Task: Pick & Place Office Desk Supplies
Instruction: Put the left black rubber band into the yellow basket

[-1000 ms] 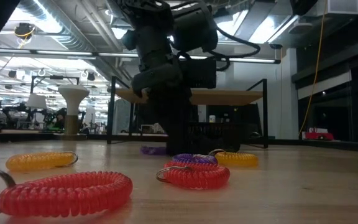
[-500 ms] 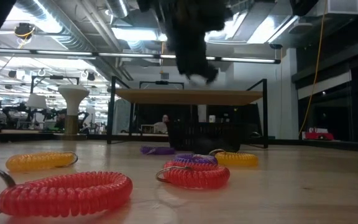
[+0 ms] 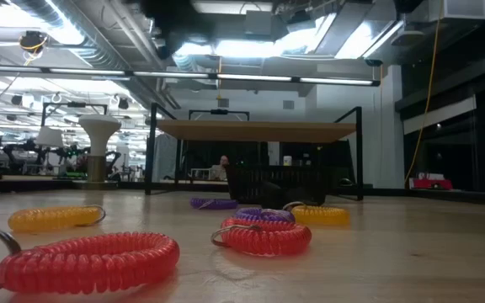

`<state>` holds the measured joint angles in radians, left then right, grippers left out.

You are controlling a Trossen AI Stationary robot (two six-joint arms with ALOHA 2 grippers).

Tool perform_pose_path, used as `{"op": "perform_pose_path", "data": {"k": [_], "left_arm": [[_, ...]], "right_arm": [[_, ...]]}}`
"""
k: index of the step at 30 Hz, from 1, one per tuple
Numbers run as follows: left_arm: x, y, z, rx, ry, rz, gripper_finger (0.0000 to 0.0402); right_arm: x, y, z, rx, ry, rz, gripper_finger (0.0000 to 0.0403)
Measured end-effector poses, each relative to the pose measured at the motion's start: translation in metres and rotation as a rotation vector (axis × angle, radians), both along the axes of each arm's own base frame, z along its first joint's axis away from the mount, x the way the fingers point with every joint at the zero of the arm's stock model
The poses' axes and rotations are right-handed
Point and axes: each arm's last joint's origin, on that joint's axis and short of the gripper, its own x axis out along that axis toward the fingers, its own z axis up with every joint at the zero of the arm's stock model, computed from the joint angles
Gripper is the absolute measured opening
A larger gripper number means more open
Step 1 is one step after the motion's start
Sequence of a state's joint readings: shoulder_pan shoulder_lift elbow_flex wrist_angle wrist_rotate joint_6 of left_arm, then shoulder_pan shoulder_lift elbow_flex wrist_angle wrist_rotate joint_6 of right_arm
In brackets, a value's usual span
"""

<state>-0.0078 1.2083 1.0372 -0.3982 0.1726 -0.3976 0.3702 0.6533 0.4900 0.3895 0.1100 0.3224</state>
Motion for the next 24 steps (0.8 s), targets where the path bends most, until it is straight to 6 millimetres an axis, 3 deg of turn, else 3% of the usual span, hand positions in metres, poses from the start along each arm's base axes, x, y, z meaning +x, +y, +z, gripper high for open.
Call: {"op": "perform_pose_path", "data": {"k": [4,9,13,19,24], "left_arm": [[-0.049,-0.015,-0.019,-0.076,-0.004,0.094,0.0002],[-0.089,-0.039,-0.030,-0.151,-0.038,0.098,0.0003],[-0.103,-0.058,-0.038,-0.185,-0.023,0.056,0.0003],[-0.112,-0.090,-0.063,-0.252,0.051,0.006,0.0003],[-0.122,-0.119,-0.077,-0.329,0.069,-0.015,0.0003]], "right_arm": [[-0.004,0.001,0.011,-0.048,-0.143,0.061,0.0214],[-0.005,0.003,0.011,-0.016,-0.134,0.144,0.0214],[-0.004,0.003,0.012,0.016,-0.139,0.153,0.0214],[-0.009,0.008,0.017,-0.105,-0.250,0.342,0.0214],[-0.009,0.009,0.016,-0.111,-0.244,0.349,0.0214]]}}
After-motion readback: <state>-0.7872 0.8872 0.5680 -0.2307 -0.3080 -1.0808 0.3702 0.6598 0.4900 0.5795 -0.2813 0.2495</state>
